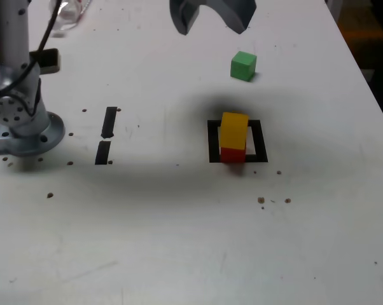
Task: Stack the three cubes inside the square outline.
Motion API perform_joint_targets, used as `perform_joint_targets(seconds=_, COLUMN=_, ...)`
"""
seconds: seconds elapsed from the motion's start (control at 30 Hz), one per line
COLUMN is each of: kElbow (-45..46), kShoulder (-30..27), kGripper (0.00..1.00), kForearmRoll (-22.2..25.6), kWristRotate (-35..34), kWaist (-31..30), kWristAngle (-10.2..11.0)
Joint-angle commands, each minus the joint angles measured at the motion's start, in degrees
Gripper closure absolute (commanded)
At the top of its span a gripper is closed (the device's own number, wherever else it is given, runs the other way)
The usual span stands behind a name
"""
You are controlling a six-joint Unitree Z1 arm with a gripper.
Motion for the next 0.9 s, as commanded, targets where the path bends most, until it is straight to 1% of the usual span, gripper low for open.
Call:
perform_joint_targets(seconds=0.0, kElbow=-1.3, kShoulder=2.3, kGripper=0.01, kForearmRoll=-0.5, kWristRotate=2.6, kWaist=1.5, kWristAngle=0.1)
perform_joint_targets(seconds=0.07, kElbow=-2.2, kShoulder=3.7, kGripper=0.01, kForearmRoll=-0.8, kWristRotate=4.7, kWaist=2.8, kWristAngle=0.1)
perform_joint_targets(seconds=0.2, kElbow=-6.1, kShoulder=7.5, kGripper=0.01, kForearmRoll=-1.2, kWristRotate=10.6, kWaist=7.5, kWristAngle=-0.1)
perform_joint_targets(seconds=0.3, kElbow=-9.4, kShoulder=11.8, kGripper=0.02, kForearmRoll=-1.1, kWristRotate=13.7, kWaist=9.3, kWristAngle=-0.1)
perform_joint_targets(seconds=0.43, kElbow=-10.8, kShoulder=15.1, kGripper=0.03, kForearmRoll=-1.3, kWristRotate=14.7, kWaist=9.5, kWristAngle=-0.5)
perform_joint_targets(seconds=0.87, kElbow=-12.9, kShoulder=20.3, kGripper=0.04, kForearmRoll=-1.9, kWristRotate=15.5, kWaist=11.0, kWristAngle=-1.7)
